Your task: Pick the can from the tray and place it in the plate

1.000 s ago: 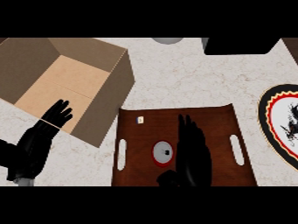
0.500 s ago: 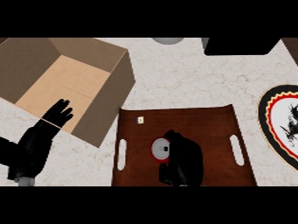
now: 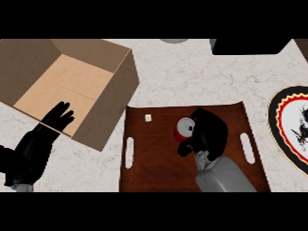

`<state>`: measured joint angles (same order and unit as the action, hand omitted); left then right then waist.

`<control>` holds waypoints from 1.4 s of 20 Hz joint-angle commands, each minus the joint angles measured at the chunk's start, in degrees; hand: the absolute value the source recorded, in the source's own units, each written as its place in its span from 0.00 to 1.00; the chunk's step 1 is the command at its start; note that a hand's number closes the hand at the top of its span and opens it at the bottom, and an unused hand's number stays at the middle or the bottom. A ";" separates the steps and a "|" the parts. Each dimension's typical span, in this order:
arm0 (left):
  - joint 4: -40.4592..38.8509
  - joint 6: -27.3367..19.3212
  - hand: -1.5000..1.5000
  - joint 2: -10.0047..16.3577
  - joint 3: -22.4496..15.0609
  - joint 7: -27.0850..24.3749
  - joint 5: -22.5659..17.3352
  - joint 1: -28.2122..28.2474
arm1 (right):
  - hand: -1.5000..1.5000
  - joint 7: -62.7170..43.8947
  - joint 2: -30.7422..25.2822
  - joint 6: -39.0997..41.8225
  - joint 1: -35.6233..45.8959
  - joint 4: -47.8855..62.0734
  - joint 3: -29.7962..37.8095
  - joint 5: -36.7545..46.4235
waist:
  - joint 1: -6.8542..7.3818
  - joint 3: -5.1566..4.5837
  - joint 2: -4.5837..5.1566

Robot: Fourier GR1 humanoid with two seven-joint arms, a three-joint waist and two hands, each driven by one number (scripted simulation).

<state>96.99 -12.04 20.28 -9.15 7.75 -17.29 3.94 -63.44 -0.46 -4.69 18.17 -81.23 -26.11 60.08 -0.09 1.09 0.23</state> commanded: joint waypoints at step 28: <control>-5.44 1.29 0.50 -3.05 -3.30 4.40 0.82 2.72 | 1.00 -9.03 0.44 -37.60 9.15 2.46 38.38 43.42 | -1.50 -0.98 0.73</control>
<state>97.40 -11.84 19.62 -7.97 8.90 -16.38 5.06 -63.73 -0.36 -31.80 31.12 -79.03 8.12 100.97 -1.22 1.29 -0.19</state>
